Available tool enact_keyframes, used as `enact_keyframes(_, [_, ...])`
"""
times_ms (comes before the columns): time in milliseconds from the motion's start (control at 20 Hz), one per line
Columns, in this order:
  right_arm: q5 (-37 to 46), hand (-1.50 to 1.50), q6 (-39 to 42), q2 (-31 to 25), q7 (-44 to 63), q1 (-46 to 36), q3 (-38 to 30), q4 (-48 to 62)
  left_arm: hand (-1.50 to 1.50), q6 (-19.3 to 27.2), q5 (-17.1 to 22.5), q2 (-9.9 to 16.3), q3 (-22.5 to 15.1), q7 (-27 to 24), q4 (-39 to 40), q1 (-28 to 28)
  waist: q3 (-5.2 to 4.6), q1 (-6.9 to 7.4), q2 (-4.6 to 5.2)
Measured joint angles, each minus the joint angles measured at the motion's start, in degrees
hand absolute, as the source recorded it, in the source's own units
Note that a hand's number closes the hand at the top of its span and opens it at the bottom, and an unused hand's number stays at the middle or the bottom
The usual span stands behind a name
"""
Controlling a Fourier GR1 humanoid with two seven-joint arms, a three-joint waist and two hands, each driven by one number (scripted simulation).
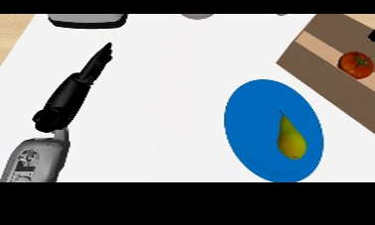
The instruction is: Pick the tomato from the plate and place it in the cardboard box
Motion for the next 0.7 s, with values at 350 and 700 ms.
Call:
enact_keyframes(350, [-6.48,-1.5,0.22,-0.75,-11.45,-3.54,-5.66,5.69,0.0,-0.09,-0.03,-0.16,0.24,-0.23,0.23,0.01,0.05,-0.24,-0.15])
enact_keyframes(700, [-24.2,-1.5,2.13,-0.29,-7.8,-7.9,-24.72,13.31,0.0,-0.26,0.08,0.29,0.78,-0.46,0.37,0.11,0.11,-0.68,-0.14])
